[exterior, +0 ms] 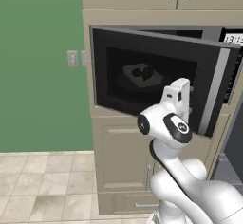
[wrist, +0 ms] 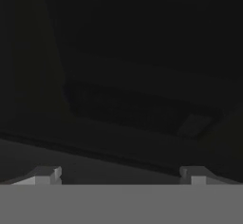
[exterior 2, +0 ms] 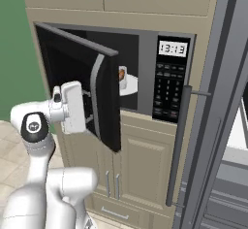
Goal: Place the tupperware containing the chicken drumstick and bell pepper meal in the microwave. Close the microwave door and press the start button to reheat the meal.
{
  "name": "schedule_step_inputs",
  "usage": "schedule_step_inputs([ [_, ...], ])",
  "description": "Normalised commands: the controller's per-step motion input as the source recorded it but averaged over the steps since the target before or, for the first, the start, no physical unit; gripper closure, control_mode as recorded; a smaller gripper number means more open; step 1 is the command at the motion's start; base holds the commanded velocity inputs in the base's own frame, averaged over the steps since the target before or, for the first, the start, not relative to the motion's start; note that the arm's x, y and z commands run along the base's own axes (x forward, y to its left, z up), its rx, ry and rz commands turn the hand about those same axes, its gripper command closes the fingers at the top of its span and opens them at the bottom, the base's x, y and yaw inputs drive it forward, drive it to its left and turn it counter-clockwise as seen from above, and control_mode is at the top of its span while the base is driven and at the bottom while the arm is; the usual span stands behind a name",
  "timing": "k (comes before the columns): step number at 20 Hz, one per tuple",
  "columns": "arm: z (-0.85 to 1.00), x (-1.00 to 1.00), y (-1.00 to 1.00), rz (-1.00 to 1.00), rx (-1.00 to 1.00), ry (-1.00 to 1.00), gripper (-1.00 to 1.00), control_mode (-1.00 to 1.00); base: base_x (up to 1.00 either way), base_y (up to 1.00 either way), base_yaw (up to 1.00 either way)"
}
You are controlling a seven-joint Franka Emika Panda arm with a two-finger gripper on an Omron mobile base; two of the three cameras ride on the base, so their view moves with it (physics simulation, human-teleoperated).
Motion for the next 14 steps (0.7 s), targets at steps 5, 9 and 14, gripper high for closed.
schedule_step_inputs([
  [5, 0.18, 0.78, -0.07, 0.11, 0.09, 0.00, -1.00, -1.00, 0.00, 0.00, 0.00],
  [9, 0.18, 0.76, -0.01, 0.13, 0.08, 0.00, -1.00, -1.00, 0.00, 0.00, 0.00],
  [14, 0.14, 0.76, 0.00, 0.12, 0.07, 0.00, -1.00, -1.00, 0.00, 0.00, 0.00],
])
